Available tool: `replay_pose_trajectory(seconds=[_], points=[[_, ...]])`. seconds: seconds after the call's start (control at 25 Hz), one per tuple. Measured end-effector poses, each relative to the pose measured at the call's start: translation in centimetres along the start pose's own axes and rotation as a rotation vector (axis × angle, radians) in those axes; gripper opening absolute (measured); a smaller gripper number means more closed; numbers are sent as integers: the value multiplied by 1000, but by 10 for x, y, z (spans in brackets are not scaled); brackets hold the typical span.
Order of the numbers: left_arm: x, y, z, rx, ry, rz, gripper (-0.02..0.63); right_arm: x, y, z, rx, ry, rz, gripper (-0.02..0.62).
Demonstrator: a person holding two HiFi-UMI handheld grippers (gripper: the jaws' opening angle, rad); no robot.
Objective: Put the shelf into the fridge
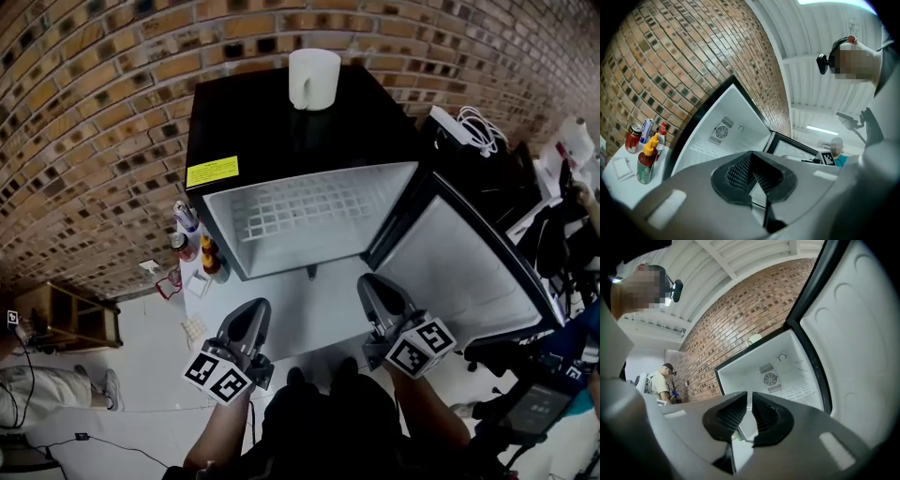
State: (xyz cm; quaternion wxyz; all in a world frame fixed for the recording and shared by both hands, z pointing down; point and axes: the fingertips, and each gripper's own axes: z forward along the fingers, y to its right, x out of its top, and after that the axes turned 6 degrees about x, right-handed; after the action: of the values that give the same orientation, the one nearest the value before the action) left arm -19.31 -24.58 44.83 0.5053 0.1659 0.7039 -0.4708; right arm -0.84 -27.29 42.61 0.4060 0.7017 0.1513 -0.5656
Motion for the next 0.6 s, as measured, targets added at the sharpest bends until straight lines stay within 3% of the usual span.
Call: replay_pose_trajectory(seconds=[0.44,0.6], points=[[-15,90,22,-39,11,48,-11,38,19,-81,60,7,-80,8],[-31,121,34,-46,-24,68,-11,50,28,-110,81,25,-102,8]])
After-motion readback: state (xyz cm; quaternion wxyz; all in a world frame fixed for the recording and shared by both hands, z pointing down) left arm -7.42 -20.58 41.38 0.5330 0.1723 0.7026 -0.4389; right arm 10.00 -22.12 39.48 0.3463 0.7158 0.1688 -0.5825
